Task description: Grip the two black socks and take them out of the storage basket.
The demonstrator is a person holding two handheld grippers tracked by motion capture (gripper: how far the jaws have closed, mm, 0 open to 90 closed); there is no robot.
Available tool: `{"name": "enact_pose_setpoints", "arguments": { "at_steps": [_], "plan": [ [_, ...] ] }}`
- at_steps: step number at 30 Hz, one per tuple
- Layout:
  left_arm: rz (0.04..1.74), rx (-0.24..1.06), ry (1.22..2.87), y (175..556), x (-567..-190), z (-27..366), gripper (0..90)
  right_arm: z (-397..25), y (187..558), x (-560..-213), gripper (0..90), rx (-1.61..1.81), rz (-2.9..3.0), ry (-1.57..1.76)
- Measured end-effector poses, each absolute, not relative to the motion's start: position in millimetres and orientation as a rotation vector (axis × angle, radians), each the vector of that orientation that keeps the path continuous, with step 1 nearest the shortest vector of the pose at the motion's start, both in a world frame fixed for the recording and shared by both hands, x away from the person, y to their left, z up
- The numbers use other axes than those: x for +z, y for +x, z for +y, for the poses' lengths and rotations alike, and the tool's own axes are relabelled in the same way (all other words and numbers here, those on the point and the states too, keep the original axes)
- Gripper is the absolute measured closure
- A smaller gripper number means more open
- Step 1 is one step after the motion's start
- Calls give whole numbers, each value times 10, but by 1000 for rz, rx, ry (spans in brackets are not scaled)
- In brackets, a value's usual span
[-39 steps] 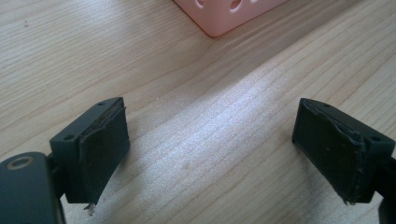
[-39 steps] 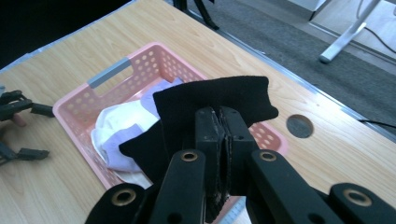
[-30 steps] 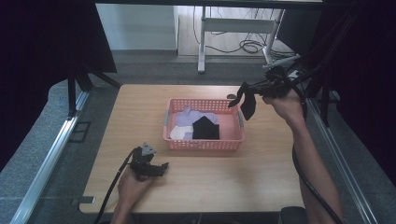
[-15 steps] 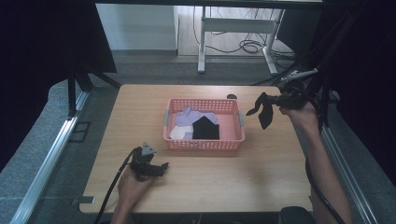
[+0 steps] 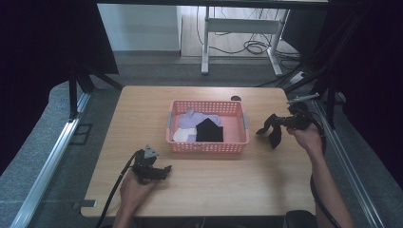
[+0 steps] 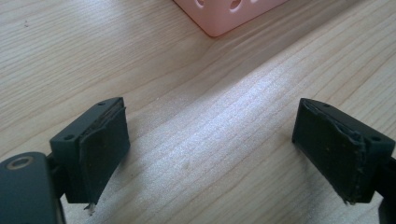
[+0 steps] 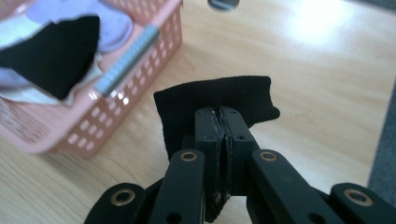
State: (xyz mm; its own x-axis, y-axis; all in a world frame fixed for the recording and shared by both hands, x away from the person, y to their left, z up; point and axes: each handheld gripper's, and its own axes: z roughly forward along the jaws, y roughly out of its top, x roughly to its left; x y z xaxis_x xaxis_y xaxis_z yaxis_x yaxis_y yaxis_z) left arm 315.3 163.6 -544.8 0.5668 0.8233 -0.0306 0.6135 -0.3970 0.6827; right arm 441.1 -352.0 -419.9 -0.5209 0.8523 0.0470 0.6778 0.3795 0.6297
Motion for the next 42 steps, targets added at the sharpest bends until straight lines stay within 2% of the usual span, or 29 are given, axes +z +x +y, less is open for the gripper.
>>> {"name": "enact_pose_setpoints", "arguments": {
  "at_steps": [6,10,20,26,35,42],
  "plan": [
    [1144,414,2145,3152,-5448,1636,105,-3533,4392,-4492,864,840,2388,1389],
    [1145,414,2144,3152,-5449,1635,105,-3535,4374,-4574,813,834,2400,1400],
    [1144,414,2145,3153,-5448,1636,106,-3486,4390,-4255,514,873,2373,1374],
    [1142,414,2151,3153,-5446,1639,105,-3260,4422,-4116,403,921,2397,1306],
    [1138,416,2153,3155,-5446,1641,105,-2713,4535,-4078,336,948,2488,1126],
    [1138,416,2153,3155,-5446,1641,106,-2297,4629,-4137,353,938,2556,1011]
  ]
}}
